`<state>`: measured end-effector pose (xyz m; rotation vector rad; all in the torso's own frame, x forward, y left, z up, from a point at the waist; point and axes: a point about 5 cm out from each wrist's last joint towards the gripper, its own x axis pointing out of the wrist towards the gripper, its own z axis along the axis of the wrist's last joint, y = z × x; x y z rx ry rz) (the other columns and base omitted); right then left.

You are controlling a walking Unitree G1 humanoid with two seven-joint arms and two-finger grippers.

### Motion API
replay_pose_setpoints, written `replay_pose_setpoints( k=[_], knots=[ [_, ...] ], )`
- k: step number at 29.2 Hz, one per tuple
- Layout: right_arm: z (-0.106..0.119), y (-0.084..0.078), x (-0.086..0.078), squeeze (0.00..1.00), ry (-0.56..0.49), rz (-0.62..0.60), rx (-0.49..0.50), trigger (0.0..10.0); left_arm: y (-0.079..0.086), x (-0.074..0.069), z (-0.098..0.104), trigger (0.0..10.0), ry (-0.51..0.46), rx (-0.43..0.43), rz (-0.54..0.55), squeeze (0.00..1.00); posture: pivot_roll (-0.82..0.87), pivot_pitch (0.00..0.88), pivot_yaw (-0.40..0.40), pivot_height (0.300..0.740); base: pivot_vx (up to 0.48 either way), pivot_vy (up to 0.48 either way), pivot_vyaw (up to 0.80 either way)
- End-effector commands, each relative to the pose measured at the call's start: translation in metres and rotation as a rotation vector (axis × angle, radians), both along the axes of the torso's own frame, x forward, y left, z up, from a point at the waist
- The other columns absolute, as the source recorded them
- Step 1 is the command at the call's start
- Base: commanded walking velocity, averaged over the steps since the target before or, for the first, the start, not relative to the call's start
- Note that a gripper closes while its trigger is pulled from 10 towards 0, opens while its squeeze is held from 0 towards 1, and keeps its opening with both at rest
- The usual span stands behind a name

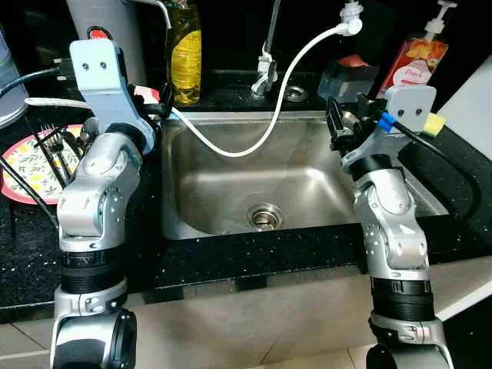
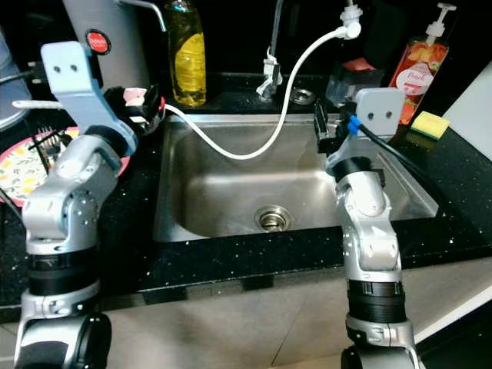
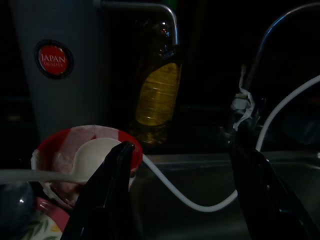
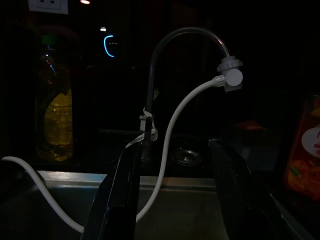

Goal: Kitchen organization

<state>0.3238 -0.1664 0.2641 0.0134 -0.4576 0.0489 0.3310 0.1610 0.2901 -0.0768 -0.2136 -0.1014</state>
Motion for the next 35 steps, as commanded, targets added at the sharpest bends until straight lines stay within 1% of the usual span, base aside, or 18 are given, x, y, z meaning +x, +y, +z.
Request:
replay_pose_setpoints(
  k=[1,3,4,5,6,7,8,9,10,11,13,15,16,17,19,25,28,35],
  knots=[
    [0.000,0.001,0.002,0.00,0.012,-0.002,0.006,10.0,0.002,0.000,-0.002,10.0,-0.002,0.033,0.018,0.00,0.11,0.000,-0.073,0.740,0.000,0.000,0.00],
    [0.000,0.012,0.006,0.00,0.009,0.014,0.019,10.0,0.019,0.003,-0.008,10.0,0.010,0.031,0.148,0.00,0.12,0.000,-0.071,0.740,0.000,0.000,0.00],
    [0.000,0.012,0.006,0.00,0.009,0.014,0.019,10.0,0.019,0.003,-0.008,10.0,0.010,0.031,0.148,0.00,0.12,0.000,-0.071,0.740,0.000,0.000,0.00],
    [0.002,0.018,0.007,0.00,-0.004,0.021,0.016,10.0,0.028,0.004,-0.010,10.0,0.020,0.027,0.207,0.00,0.12,0.000,-0.071,0.740,0.000,0.000,0.00],
    [0.004,0.023,0.008,0.00,-0.024,0.027,0.008,10.0,0.036,0.004,-0.011,10.0,0.013,0.068,0.275,0.00,0.12,0.000,-0.076,0.740,0.000,0.000,0.00],
    [0.004,0.023,0.008,0.00,-0.024,0.027,0.008,10.0,0.036,0.004,-0.011,10.0,0.013,0.068,0.275,0.00,0.12,0.000,-0.076,0.740,0.000,0.000,0.00],
    [0.006,0.026,0.009,0.00,-0.040,0.028,0.001,10.0,0.043,0.002,-0.012,10.0,0.005,0.115,0.341,0.00,0.12,0.000,-0.075,0.740,0.000,0.000,0.00],
    [0.008,0.028,0.009,0.00,-0.051,0.030,0.000,10.0,0.049,0.001,-0.012,10.0,0.002,0.125,0.404,0.00,0.12,0.000,-0.074,0.740,0.000,0.000,0.00],
    [0.010,0.029,0.010,0.00,-0.060,0.031,0.002,10.0,0.054,0.000,-0.013,10.0,0.003,0.108,0.448,0.00,0.12,0.000,-0.074,0.740,0.000,0.000,0.00],
    [0.012,0.029,0.010,0.00,-0.066,0.030,0.002,10.0,0.060,-0.001,-0.015,10.0,0.024,0.049,0.483,0.00,0.12,0.000,-0.080,0.740,0.000,0.000,0.00],
    [0.012,0.029,0.010,0.00,-0.066,0.030,0.002,10.0,0.060,-0.001,-0.015,10.0,0.024,0.049,0.483,0.00,0.12,0.000,-0.080,0.740,0.000,0.000,0.00],
    [0.014,0.025,0.010,0.00,-0.072,0.018,0.005,10.0,0.076,-0.003,-0.021,10.0,0.072,-0.109,0.554,0.00,0.12,0.000,-0.077,0.740,0.000,0.000,0.00],
    [0.015,0.022,0.010,0.00,-0.075,0.009,0.003,10.0,0.082,-0.002,-0.024,10.0,0.086,-0.162,0.581,0.00,0.11,0.000,-0.073,0.740,0.000,0.000,0.00],
    [0.015,0.022,0.010,0.00,-0.075,0.009,0.003,10.0,0.082,-0.002,-0.024,10.0,0.086,-0.162,0.581,0.00,0.11,0.000,-0.073,0.740,0.000,0.000,0.00],
    [0.016,0.015,0.009,0.00,-0.078,-0.014,0.001,10.0,0.087,0.003,-0.029,10.0,0.122,-0.239,0.583,0.00,0.11,0.000,-0.064,0.740,0.000,0.000,0.00],
    [0.018,0.005,0.009,0.00,-0.089,-0.056,0.010,10.0,0.078,0.009,-0.033,10.0,0.124,-0.233,0.556,0.00,0.09,0.000,-0.053,0.740,0.000,0.000,0.00],
    [0.017,0.004,0.009,0.00,-0.092,-0.060,0.010,10.0,0.078,0.011,-0.033,10.0,0.116,-0.234,0.563,0.00,0.09,0.000,-0.052,0.740,0.000,0.000,0.00],
    [0.020,0.007,0.009,0.00,-0.105,-0.054,0.008,10.0,0.090,0.029,-0.020,10.0,0.075,-0.295,0.538,0.00,0.08,0.000,-0.051,0.740,0.000,0.000,0.00]
  ],
)
